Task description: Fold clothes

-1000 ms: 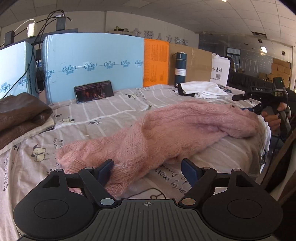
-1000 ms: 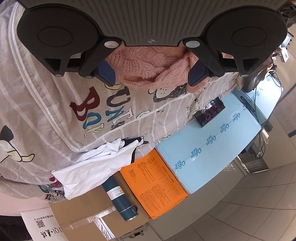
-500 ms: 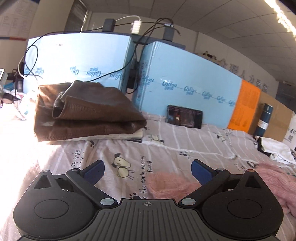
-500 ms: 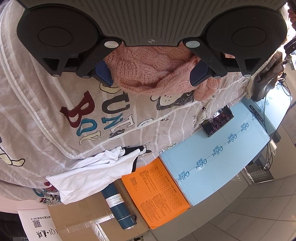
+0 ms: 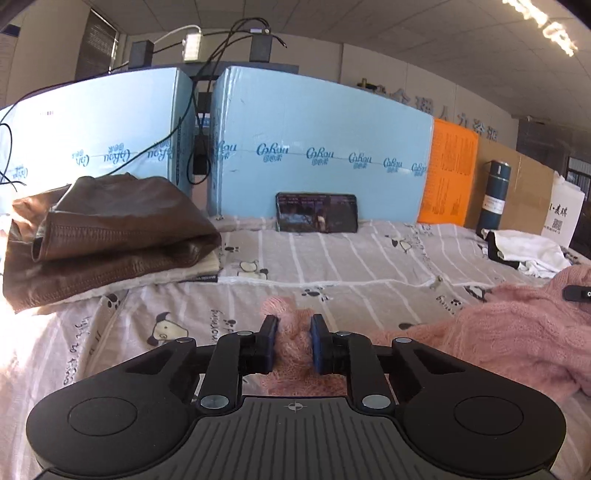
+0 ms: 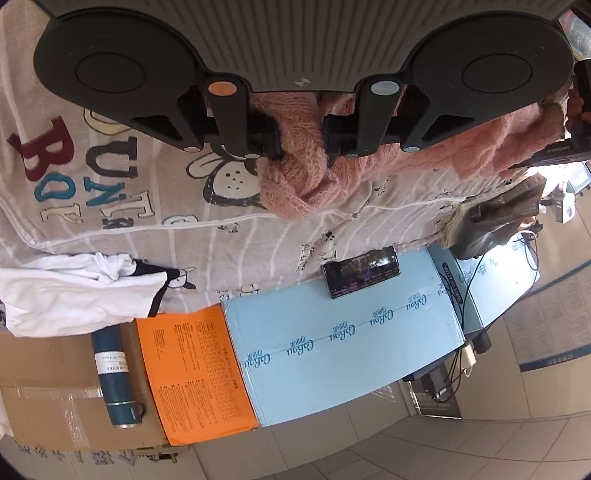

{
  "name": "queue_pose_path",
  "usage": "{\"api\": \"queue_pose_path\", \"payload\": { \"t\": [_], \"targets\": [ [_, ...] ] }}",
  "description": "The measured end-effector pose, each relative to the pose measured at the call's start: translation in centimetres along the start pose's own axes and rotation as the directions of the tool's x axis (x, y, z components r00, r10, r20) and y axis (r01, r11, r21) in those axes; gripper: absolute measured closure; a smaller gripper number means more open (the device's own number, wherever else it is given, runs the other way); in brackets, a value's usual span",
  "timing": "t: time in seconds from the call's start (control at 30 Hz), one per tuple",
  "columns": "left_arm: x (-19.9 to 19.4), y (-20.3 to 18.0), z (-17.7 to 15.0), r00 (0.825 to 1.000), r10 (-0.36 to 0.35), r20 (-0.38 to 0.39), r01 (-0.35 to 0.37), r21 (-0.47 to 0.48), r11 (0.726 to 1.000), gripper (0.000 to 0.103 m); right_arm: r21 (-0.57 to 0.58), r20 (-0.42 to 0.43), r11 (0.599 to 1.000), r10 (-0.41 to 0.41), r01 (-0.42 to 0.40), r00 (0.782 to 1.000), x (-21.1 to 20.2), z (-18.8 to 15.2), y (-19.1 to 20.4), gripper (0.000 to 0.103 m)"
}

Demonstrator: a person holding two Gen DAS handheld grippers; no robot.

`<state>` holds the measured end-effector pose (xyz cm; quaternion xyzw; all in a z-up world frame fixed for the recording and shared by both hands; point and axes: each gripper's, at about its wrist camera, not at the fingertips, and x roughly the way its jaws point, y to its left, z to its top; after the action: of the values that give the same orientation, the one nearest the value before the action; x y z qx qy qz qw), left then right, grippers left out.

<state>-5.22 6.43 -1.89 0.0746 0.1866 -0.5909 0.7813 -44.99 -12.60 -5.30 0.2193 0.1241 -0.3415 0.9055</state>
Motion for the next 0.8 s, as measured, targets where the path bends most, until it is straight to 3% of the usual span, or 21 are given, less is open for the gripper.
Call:
{"api": "queue_pose_path", "payload": {
  "t": [0.03, 0.07, 0.2, 0.33, 0.43, 0.5, 0.57, 0.73, 0.8],
  "targets": [
    [-0.4, 0.3, 0.8, 0.999, 0.016, 0.043, -0.016, -0.010, 1.000, 0.088, -0.012, 0.037, 1.000, -0.001, 0.002, 0.999, -0.1, 0.8, 0.0, 0.088],
    [-0.8, 0.5, 1.6, 0.996, 0.033, 0.085, -0.031, -0.020, 0.999, 0.096, -0.023, 0.074, 1.000, -0.002, 0.004, 0.997, -0.2, 1.6, 0.1, 0.089],
    [-1.4, 2.1, 4.1, 0.974, 0.084, 0.209, -0.065, -0.094, 0.993, 0.098, -0.071, 0.236, 0.997, 0.003, 0.014, 0.972, -0.1, 5.4, 0.2, 0.090],
    [0.4, 2.9, 4.5, 0.980, 0.115, 0.165, -0.100, -0.094, 0.990, 0.097, -0.106, 0.330, 0.993, -0.013, 0.051, 0.944, 1.2, 8.2, 0.0, 0.090],
    [1.9, 3.5, 3.7, 0.991, 0.096, 0.092, -0.086, -0.113, 0.990, 0.090, -0.110, 0.337, 0.986, -0.080, 0.123, 0.938, 2.8, 9.1, -1.2, 0.090],
    [2.7, 3.9, 3.0, 0.996, 0.067, 0.055, -0.058, -0.139, 0.989, 0.077, -0.074, 0.308, 0.980, -0.153, 0.184, 0.939, 4.5, 9.4, -2.8, 0.090],
    [3.2, 3.9, 2.2, 0.999, 0.045, 0.024, -0.041, -0.160, 0.986, 0.047, -0.003, 0.242, 0.976, -0.210, 0.217, 0.947, 6.5, 9.2, -4.7, 0.090],
    [4.8, 3.9, 1.2, 0.996, -0.034, -0.082, 0.018, -0.185, 0.983, 0.020, 0.128, 0.077, 0.956, -0.276, 0.265, 0.958, 10.5, 7.3, -8.5, 0.089],
    [5.6, 3.7, 0.5, 0.989, -0.063, -0.136, 0.034, -0.207, 0.978, 0.016, 0.139, 0.028, 0.950, -0.285, 0.279, 0.958, 11.3, 7.0, -9.1, 0.088]
  ]
}}
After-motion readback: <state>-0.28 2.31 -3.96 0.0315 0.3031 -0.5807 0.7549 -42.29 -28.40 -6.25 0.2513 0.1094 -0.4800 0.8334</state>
